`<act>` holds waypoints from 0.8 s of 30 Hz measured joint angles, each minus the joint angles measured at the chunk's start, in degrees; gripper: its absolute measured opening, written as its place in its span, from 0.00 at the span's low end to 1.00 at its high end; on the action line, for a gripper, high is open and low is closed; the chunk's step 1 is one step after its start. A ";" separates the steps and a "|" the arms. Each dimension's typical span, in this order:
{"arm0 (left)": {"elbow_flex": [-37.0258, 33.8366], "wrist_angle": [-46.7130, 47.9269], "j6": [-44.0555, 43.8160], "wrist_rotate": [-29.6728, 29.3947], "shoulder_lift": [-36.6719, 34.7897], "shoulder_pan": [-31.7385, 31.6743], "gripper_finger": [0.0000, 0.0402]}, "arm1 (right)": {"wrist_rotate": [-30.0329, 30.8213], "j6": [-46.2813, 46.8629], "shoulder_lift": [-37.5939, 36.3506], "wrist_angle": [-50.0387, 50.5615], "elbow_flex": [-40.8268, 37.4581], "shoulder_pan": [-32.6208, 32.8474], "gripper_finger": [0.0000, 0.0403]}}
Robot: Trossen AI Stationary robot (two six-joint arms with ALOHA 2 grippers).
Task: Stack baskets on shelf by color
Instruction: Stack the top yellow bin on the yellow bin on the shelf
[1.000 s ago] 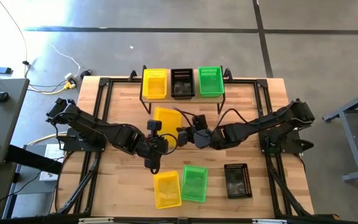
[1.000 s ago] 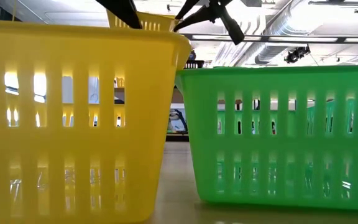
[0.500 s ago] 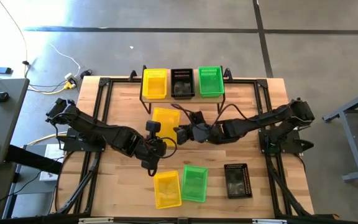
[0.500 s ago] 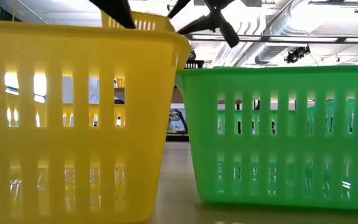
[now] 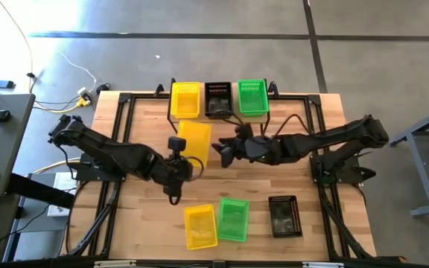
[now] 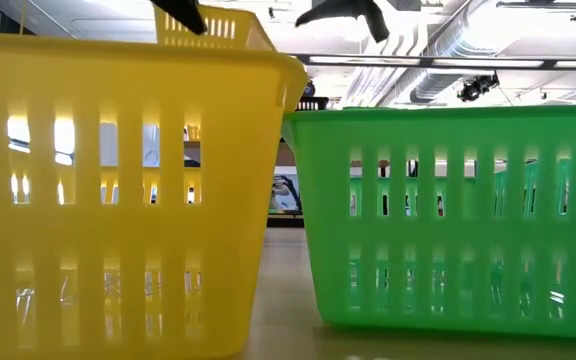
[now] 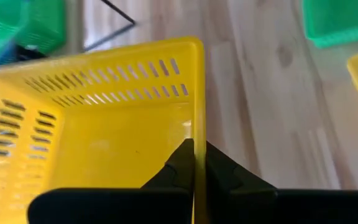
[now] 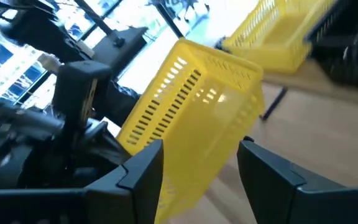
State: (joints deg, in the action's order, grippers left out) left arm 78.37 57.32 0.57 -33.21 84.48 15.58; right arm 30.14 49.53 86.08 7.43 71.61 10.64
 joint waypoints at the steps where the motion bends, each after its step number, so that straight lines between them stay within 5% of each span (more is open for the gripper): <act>1: 0.00 0.00 0.51 -0.30 -0.88 -0.43 0.00 | 0.33 -1.35 -0.67 -0.10 0.00 -0.11 0.47; 12: 0.00 -0.47 9.44 1.50 -12.48 -13.83 0.00 | 1.60 -13.30 -6.45 -0.01 0.00 -2.00 0.47; 24: 0.04 -4.98 23.24 24.39 -14.74 -36.89 0.00 | 1.58 -14.00 -7.45 0.03 0.00 -5.21 0.47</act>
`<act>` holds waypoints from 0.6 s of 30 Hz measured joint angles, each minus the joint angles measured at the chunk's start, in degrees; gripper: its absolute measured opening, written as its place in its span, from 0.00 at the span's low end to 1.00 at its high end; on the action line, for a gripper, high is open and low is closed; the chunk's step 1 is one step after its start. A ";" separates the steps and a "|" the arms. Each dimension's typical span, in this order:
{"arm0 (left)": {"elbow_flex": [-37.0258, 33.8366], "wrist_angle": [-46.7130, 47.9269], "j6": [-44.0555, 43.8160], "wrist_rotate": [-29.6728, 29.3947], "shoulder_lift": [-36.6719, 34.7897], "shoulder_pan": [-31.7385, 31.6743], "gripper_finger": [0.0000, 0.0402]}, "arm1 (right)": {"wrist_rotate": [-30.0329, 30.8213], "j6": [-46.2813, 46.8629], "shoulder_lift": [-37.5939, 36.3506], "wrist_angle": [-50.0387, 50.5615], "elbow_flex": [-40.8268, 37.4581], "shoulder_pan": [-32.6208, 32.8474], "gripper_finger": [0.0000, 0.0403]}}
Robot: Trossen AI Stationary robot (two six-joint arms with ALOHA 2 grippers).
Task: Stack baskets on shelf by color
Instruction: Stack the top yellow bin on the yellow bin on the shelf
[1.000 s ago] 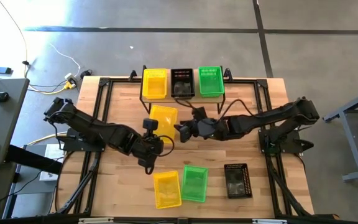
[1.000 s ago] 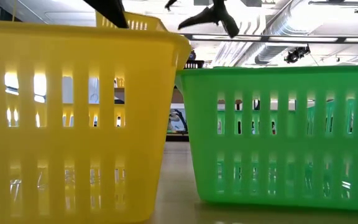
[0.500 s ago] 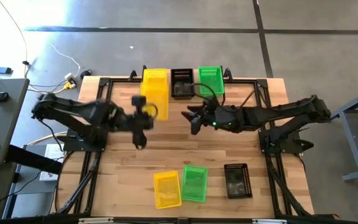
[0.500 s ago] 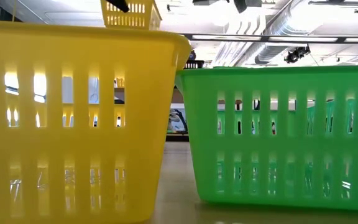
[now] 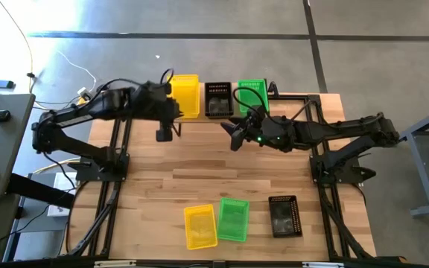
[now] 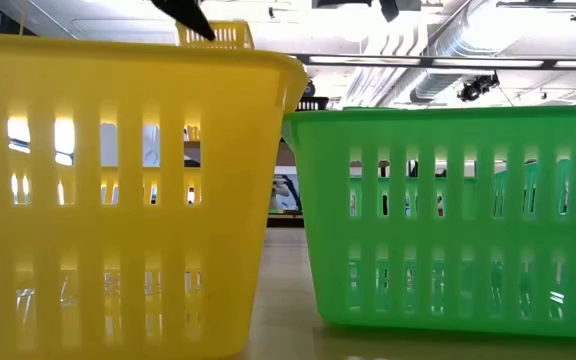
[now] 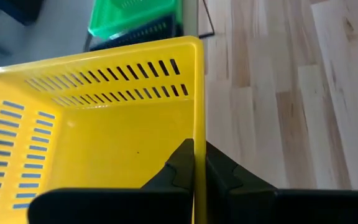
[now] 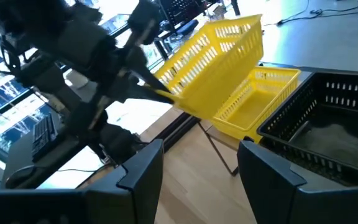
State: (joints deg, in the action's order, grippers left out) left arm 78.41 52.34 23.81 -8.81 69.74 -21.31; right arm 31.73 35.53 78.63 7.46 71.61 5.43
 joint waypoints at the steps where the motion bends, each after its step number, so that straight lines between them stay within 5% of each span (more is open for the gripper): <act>1: -0.04 0.00 1.09 1.68 0.29 -1.56 0.00 | 0.00 -0.01 0.00 0.00 0.00 -0.18 0.47; 10: -0.04 -1.07 5.42 11.62 2.95 -12.68 0.00 | 0.96 -0.02 0.00 -0.01 0.00 -1.05 0.47; 18: -0.04 -1.05 6.46 14.38 6.22 -16.81 0.00 | 3.50 0.01 0.00 -0.03 0.00 -1.05 0.47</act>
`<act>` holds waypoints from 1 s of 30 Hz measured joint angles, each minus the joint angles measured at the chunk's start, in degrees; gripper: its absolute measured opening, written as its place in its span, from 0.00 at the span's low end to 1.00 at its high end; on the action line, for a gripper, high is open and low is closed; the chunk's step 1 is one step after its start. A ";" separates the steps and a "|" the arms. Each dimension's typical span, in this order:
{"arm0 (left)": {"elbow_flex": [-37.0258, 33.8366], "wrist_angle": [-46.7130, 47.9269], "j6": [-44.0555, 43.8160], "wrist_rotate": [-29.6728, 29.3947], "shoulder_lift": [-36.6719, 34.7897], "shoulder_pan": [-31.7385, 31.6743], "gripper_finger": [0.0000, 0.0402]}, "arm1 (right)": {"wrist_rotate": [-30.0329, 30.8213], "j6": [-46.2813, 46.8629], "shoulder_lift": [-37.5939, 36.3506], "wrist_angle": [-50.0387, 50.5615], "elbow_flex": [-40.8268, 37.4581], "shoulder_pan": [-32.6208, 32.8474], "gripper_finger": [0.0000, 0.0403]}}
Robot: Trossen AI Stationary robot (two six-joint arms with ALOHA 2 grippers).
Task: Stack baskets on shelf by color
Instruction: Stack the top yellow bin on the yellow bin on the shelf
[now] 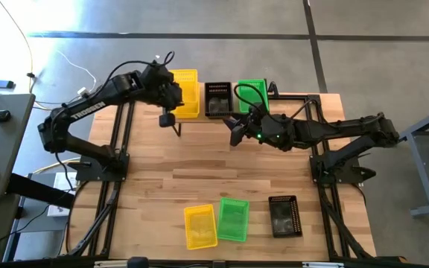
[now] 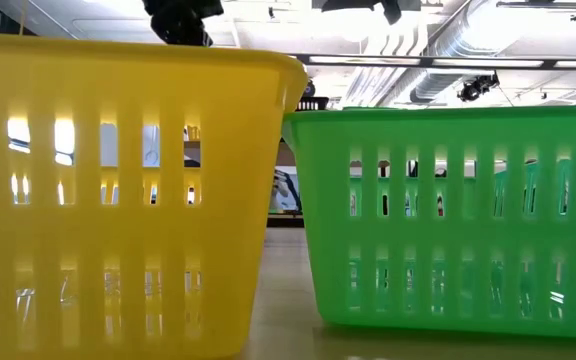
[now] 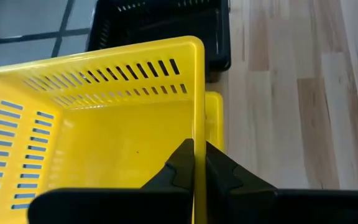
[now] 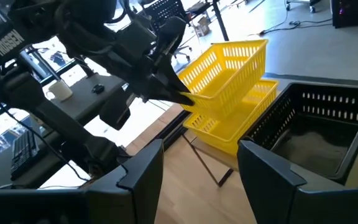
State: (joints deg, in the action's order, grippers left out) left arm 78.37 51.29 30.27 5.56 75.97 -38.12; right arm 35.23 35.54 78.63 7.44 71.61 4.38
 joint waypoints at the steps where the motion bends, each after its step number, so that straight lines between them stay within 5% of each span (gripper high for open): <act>1: 0.02 -0.08 0.01 0.23 0.36 -0.15 0.00 | 0.36 0.27 0.00 -0.02 0.00 0.00 0.47; 30: 0.00 1.70 -1.64 2.55 3.28 -1.50 0.00 | 0.87 -7.26 -5.64 -1.86 0.00 -2.26 0.47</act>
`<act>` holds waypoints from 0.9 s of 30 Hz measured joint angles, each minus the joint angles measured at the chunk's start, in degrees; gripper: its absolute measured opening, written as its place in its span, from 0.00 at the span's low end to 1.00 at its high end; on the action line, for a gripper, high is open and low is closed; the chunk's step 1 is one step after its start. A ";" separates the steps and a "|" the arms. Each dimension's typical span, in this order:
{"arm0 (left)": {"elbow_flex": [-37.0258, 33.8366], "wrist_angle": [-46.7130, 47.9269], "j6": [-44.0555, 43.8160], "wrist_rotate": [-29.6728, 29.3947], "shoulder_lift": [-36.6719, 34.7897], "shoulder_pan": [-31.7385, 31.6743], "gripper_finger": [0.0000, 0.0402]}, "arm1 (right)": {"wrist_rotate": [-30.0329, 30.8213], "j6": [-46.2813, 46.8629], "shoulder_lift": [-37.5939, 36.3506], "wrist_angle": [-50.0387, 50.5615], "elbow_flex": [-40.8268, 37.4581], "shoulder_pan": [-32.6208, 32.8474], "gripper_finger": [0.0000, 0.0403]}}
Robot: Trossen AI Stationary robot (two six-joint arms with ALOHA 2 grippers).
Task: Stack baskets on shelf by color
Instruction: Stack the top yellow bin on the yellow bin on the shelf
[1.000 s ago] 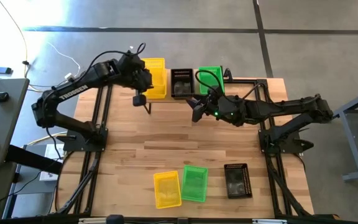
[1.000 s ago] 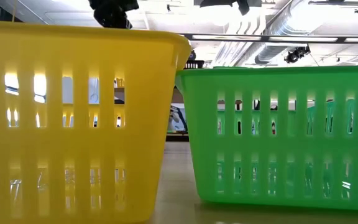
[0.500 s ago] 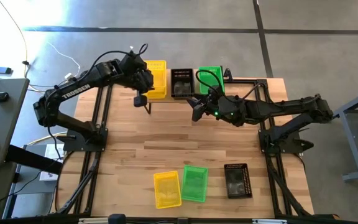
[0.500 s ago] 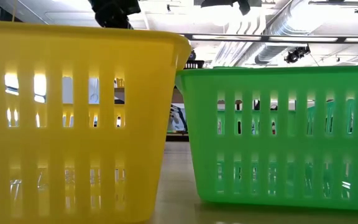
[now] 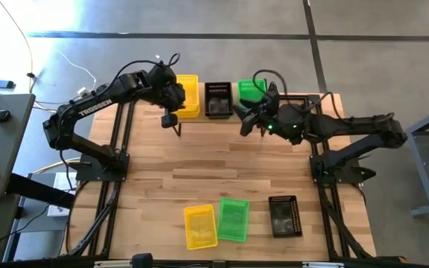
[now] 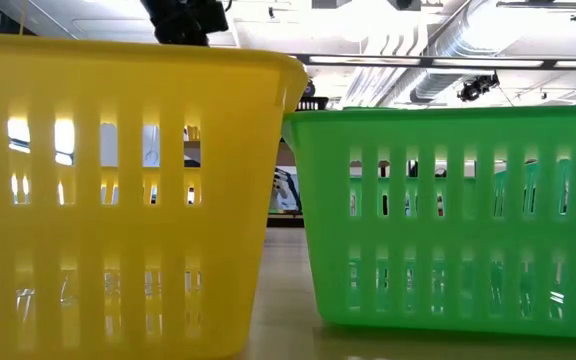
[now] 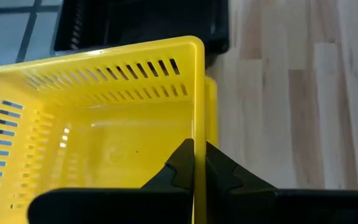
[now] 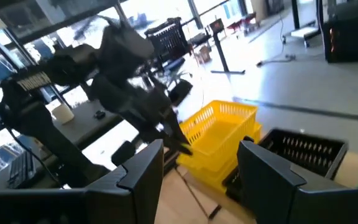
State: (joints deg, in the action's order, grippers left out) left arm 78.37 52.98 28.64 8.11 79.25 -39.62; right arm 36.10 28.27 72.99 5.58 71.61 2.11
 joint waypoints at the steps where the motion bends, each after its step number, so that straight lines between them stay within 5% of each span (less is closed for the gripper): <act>1: 0.00 -0.03 -0.10 -0.04 0.50 -0.04 0.00 | 0.04 -0.61 -0.60 0.03 0.00 -0.16 0.47; 15: 0.00 -0.34 1.27 -2.46 1.74 -0.10 0.03 | -0.07 -6.47 -4.16 0.16 0.00 -2.77 0.47; 27: 0.00 -0.40 0.05 -3.43 1.74 -0.12 0.25 | -2.28 -7.78 -4.16 0.16 0.00 -5.72 0.47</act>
State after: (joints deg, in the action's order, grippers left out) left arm 78.37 52.59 28.68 4.68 80.99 -39.75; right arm 33.82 20.49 68.84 5.74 71.61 -3.61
